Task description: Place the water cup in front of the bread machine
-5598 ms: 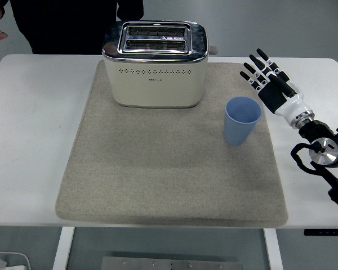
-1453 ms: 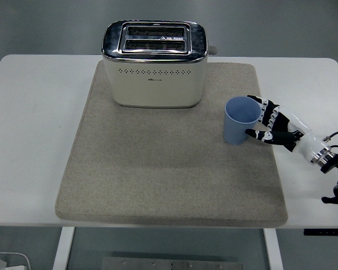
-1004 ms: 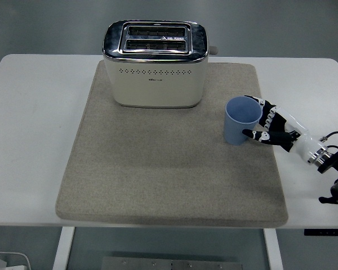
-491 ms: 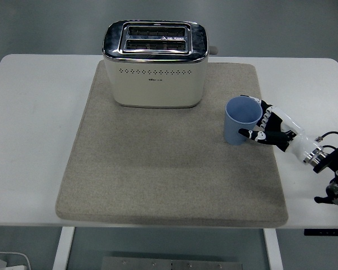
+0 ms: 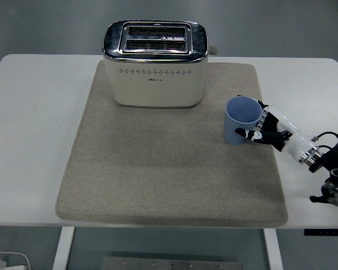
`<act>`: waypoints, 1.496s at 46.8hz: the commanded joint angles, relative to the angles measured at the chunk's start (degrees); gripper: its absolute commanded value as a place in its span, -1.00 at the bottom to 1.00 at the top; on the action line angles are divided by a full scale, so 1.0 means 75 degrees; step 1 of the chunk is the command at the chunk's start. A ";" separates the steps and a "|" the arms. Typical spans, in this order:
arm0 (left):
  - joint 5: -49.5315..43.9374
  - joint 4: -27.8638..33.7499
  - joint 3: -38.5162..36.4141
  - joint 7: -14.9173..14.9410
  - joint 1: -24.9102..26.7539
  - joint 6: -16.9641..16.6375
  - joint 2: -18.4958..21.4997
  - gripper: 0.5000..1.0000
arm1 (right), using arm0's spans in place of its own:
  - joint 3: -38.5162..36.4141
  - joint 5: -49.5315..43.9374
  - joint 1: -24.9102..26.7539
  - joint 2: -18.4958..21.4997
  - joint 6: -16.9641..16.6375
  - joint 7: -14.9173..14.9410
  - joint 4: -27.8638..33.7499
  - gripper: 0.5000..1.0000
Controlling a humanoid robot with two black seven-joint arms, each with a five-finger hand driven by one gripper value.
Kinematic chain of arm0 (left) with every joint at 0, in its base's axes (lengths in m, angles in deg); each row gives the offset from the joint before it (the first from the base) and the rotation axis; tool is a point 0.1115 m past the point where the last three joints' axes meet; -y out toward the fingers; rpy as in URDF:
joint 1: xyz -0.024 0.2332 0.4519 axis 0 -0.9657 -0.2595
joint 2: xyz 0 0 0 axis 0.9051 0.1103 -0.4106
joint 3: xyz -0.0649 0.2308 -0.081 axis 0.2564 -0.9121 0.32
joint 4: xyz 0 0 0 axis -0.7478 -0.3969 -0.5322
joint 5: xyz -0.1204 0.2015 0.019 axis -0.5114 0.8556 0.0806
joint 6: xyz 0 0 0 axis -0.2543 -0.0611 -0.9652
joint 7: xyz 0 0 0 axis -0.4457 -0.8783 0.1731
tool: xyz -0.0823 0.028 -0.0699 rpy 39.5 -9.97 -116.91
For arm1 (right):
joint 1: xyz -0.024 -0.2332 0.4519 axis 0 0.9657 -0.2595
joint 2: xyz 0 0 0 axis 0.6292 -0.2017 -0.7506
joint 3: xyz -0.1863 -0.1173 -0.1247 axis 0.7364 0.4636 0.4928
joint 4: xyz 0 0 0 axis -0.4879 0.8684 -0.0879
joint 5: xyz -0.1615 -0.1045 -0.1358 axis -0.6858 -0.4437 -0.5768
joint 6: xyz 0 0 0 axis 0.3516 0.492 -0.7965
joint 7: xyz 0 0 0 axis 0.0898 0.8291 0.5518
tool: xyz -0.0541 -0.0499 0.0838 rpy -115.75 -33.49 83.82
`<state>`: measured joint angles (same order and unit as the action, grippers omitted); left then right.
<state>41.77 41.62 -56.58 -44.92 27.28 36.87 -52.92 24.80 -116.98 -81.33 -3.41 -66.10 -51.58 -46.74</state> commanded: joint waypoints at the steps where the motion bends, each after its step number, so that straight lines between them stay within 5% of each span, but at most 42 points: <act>1: 0.0000 0.0002 -0.0004 -0.0001 -0.0001 0.0000 -0.0001 1.00 | 0.0000 0.0003 0.0000 0.0001 -0.0007 0.0007 0.0000 0.38; 11: 0.0000 -0.0009 -0.0004 -0.0001 -0.0001 0.0000 -0.0001 1.00 | 0.0000 0.0003 0.0000 0.0025 0.0004 0.0007 0.0000 -0.16; 19: 0.0000 -0.0009 -0.0004 -0.0001 -0.0001 0.0000 -0.0001 1.00 | -0.0012 -0.0009 -0.0011 0.0071 0.0016 0.0030 -0.0011 -0.37; 38: 0.0000 0.0002 -0.0004 -0.0001 -0.0001 0.0000 -0.0001 1.00 | 0.0023 -0.0079 -0.0105 0.0481 0.0039 0.0042 -0.0093 -0.39; 70: 0.0000 0.0002 -0.0016 -0.0001 -0.0001 0.0000 -0.0001 1.00 | 0.0621 -0.0407 -0.0573 0.1454 0.0731 -0.0005 -0.0293 -0.34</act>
<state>41.77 41.67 -56.70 -44.91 27.27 36.87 -52.92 29.31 -119.91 -85.25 7.08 -60.95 -51.61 -48.96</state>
